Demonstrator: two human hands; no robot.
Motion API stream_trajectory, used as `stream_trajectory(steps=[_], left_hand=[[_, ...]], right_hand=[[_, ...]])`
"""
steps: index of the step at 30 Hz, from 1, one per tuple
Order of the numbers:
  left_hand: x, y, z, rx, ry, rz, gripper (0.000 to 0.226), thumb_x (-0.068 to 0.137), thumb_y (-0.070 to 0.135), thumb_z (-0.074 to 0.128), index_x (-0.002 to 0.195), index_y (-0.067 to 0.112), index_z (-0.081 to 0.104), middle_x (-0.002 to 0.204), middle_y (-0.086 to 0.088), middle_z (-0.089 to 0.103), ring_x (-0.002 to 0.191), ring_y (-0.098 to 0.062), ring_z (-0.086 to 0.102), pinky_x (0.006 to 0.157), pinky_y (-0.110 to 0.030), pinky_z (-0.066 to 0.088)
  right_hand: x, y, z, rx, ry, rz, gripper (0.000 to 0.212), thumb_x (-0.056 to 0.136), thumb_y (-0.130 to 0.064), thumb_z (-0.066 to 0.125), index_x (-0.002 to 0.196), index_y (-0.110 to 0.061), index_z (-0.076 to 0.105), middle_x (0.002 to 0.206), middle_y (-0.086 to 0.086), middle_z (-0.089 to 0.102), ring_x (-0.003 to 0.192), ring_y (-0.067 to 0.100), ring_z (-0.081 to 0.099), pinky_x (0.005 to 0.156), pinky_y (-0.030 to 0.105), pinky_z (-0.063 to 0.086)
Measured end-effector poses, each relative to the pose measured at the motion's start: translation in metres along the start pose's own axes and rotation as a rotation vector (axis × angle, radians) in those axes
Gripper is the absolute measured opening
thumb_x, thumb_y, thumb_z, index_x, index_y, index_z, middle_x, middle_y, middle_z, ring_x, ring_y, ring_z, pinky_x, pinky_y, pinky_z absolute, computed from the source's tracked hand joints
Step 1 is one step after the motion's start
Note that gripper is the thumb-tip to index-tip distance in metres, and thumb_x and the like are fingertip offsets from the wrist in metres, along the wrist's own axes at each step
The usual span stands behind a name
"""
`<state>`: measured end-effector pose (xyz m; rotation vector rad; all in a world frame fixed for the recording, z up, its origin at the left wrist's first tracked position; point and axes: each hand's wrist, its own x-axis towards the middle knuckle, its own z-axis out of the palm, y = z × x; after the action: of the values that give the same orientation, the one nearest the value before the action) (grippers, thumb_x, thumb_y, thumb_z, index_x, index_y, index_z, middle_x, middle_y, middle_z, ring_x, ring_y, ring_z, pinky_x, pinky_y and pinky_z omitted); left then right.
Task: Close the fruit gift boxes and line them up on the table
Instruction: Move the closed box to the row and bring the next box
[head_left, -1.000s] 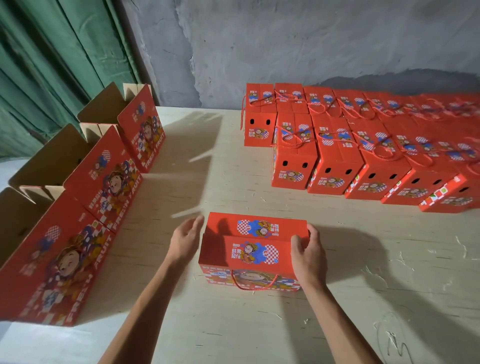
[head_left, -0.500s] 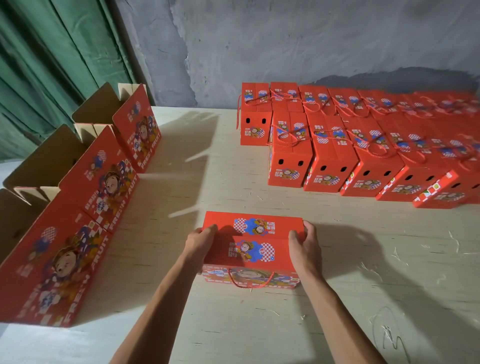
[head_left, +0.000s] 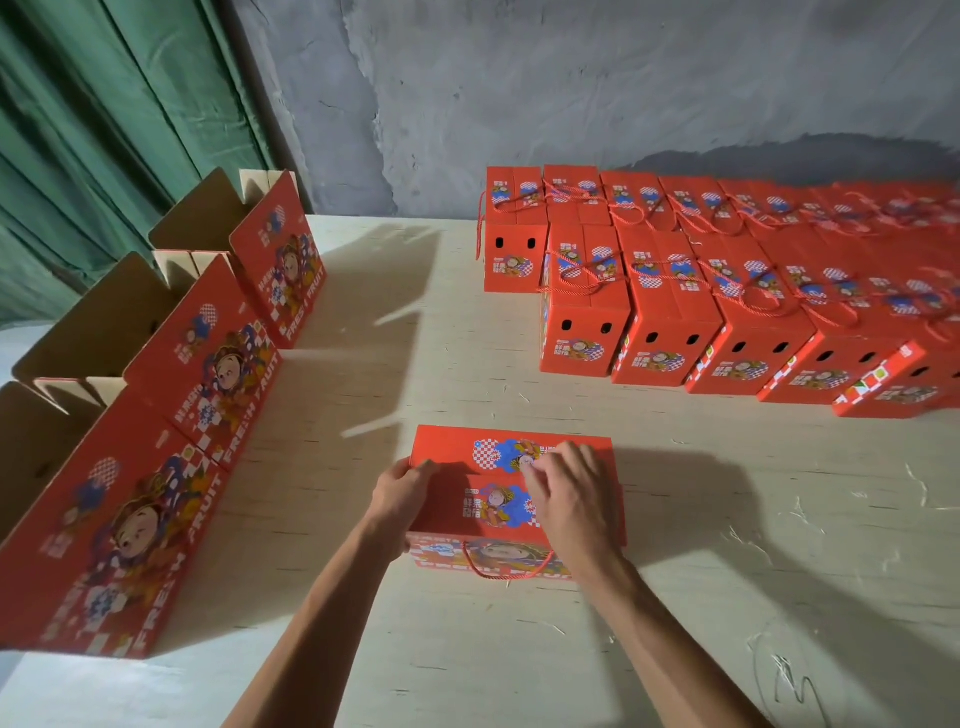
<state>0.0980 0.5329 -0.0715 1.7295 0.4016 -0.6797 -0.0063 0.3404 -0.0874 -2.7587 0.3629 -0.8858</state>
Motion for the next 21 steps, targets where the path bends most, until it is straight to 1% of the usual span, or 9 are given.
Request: stream_trajectory(steps=[5, 8, 11, 13, 14, 16, 17, 19, 21], left_hand=[[-0.002, -0.002, 0.001, -0.053, -0.019, 0.067, 0.013, 0.097, 0.029, 0.065, 0.103, 0.018, 0.068, 0.074, 0.000, 0.074, 0.046, -0.006, 0.067, 0.031, -0.018, 0.041], [0.000, -0.008, 0.000, -0.031, -0.007, 0.099, 0.023, 0.101, 0.036, 0.061, 0.114, 0.018, 0.065, 0.091, -0.003, 0.072, 0.049, -0.003, 0.067, 0.033, -0.016, 0.041], [0.001, -0.011, 0.001, -0.034, 0.000, 0.123, 0.026, 0.101, 0.038, 0.060, 0.119, 0.019, 0.063, 0.097, -0.004, 0.072, 0.055, -0.004, 0.068, 0.034, -0.017, 0.043], [0.000, -0.011, 0.002, -0.010, 0.018, 0.164, 0.036, 0.101, 0.040, 0.060, 0.131, 0.020, 0.059, 0.112, -0.006, 0.072, 0.077, -0.011, 0.072, 0.047, -0.024, 0.054], [0.000, -0.014, 0.003, 0.049, 0.048, 0.211, 0.044, 0.102, 0.042, 0.059, 0.140, 0.021, 0.052, 0.125, -0.007, 0.069, 0.093, -0.016, 0.072, 0.064, -0.032, 0.060], [0.000, -0.024, 0.004, 0.385, 0.209, 0.450, 0.049, 0.104, 0.044, 0.053, 0.149, 0.027, 0.043, 0.143, -0.003, 0.057, 0.119, -0.022, 0.061, 0.099, -0.044, 0.051], [0.000, -0.028, 0.006, 0.598, 0.325, 0.640, 0.041, 0.105, 0.041, 0.049, 0.145, 0.031, 0.046, 0.143, 0.000, 0.054, 0.122, -0.023, 0.056, 0.104, -0.046, 0.045], [0.004, -0.034, 0.007, 0.815, 0.391, 1.013, 0.025, 0.101, 0.034, 0.051, 0.125, 0.031, 0.058, 0.129, 0.003, 0.056, 0.111, -0.026, 0.053, 0.099, -0.045, 0.042], [0.008, -0.037, 0.009, 0.824, 0.324, 1.172, 0.011, 0.101, 0.035, 0.050, 0.106, 0.030, 0.059, 0.106, 0.008, 0.057, 0.090, -0.023, 0.052, 0.085, -0.041, 0.042]], right_hand=[[-0.001, -0.022, 0.014, 0.023, -0.081, 0.052, 0.029, 0.096, -0.040, 0.069, 0.081, -0.017, 0.063, 0.084, -0.001, 0.060, 0.081, 0.025, 0.055, 0.072, 0.039, 0.045], [-0.001, -0.022, 0.017, -0.057, -0.161, 0.038, 0.033, 0.102, -0.045, 0.058, 0.082, -0.020, 0.067, 0.090, -0.003, 0.064, 0.088, 0.023, 0.058, 0.077, 0.039, 0.045], [0.000, -0.018, 0.018, -0.058, -0.220, -0.004, 0.035, 0.106, -0.042, 0.050, 0.086, -0.019, 0.067, 0.094, -0.002, 0.065, 0.089, 0.024, 0.059, 0.077, 0.040, 0.047], [0.003, -0.016, 0.018, -0.036, -0.232, -0.036, 0.031, 0.105, -0.037, 0.054, 0.086, -0.017, 0.067, 0.091, 0.000, 0.064, 0.087, 0.025, 0.060, 0.073, 0.040, 0.050], [0.004, -0.016, 0.017, -0.025, -0.220, -0.051, 0.029, 0.104, -0.035, 0.057, 0.084, -0.016, 0.066, 0.088, 0.000, 0.064, 0.084, 0.025, 0.060, 0.069, 0.040, 0.050], [0.006, -0.016, 0.016, -0.022, -0.191, -0.063, 0.027, 0.102, -0.034, 0.061, 0.082, -0.016, 0.065, 0.084, 0.000, 0.062, 0.080, 0.024, 0.059, 0.064, 0.039, 0.049], [0.007, -0.015, 0.015, -0.018, -0.185, -0.066, 0.028, 0.102, -0.035, 0.060, 0.082, -0.017, 0.064, 0.084, -0.001, 0.061, 0.079, 0.023, 0.058, 0.063, 0.038, 0.048], [0.005, -0.015, 0.014, 0.009, -0.174, -0.058, 0.031, 0.103, -0.040, 0.058, 0.082, -0.017, 0.064, 0.082, -0.001, 0.059, 0.077, 0.022, 0.055, 0.063, 0.037, 0.046], [0.005, -0.014, 0.013, 0.047, -0.175, -0.043, 0.034, 0.102, -0.042, 0.057, 0.083, -0.016, 0.066, 0.082, -0.001, 0.060, 0.078, 0.022, 0.054, 0.067, 0.038, 0.048]])
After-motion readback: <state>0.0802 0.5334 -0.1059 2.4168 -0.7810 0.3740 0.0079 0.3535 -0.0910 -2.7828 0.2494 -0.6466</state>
